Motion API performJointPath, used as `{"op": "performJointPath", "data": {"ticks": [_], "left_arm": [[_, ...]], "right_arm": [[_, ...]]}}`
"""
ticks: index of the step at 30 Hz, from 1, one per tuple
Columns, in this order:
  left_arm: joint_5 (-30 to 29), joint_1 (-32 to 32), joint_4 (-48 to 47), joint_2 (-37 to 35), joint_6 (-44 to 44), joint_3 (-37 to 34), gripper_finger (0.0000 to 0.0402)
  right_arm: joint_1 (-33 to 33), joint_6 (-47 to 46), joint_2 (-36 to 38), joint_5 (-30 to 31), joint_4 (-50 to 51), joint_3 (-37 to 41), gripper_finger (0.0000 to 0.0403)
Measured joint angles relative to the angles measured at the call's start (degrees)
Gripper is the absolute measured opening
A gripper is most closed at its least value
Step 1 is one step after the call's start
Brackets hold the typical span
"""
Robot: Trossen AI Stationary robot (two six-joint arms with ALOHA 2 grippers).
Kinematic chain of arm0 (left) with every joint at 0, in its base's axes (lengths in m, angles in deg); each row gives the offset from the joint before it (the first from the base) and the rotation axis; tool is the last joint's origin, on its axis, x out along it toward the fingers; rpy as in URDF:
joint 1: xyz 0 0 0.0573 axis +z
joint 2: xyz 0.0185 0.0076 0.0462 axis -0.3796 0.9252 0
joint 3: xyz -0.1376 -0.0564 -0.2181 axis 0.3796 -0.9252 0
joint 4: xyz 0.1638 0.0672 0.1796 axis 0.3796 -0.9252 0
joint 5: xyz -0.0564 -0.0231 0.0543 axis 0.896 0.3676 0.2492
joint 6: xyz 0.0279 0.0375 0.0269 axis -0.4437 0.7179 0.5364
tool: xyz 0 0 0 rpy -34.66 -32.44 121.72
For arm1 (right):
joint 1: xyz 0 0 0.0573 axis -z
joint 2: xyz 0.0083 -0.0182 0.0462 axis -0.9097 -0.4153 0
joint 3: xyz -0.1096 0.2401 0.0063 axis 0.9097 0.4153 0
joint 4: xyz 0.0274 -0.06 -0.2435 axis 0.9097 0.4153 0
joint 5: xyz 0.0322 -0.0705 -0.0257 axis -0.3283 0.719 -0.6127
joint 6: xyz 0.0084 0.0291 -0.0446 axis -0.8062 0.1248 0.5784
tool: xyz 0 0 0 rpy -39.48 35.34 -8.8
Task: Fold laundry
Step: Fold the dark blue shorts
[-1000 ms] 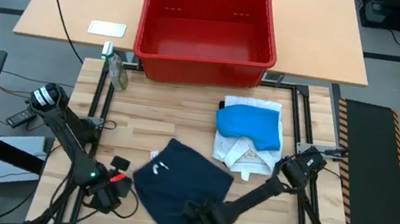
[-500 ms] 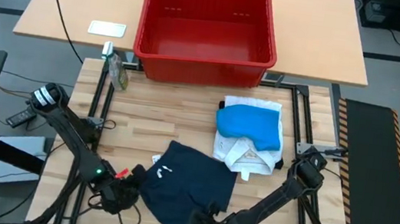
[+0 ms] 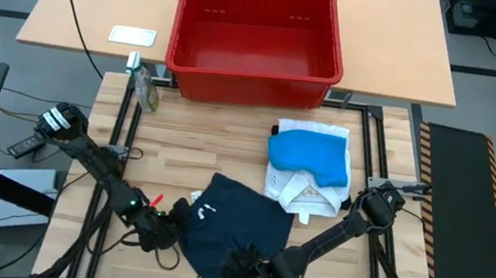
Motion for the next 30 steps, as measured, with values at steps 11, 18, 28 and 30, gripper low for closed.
{"op": "performJointPath", "data": {"ticks": [11, 18, 28, 30], "left_arm": [[6.7, 10.0, -3.0, 4.0, -29.2, -0.1, 0.0140], [7.8, 10.5, -7.7, 3.6, -35.3, 0.8, 0.0107], [20.8, 7.7, -27.6, 3.6, -56.4, 5.4, 0.0103], [21.5, 5.3, -27.6, 3.6, -63.4, 5.4, 0.0103]], "right_arm": [[0.5, -12.1, 0.0, -4.1, 13.5, 0.5, 0.0208], [0.9, -17.9, 0.1, -11.1, 15.0, 4.7, 0.0205], [2.8, -21.9, 0.0, -15.1, 14.6, 8.2, 0.0205], [3.3, -20.3, 0.0, -14.4, 15.3, 7.4, 0.0205]]}}
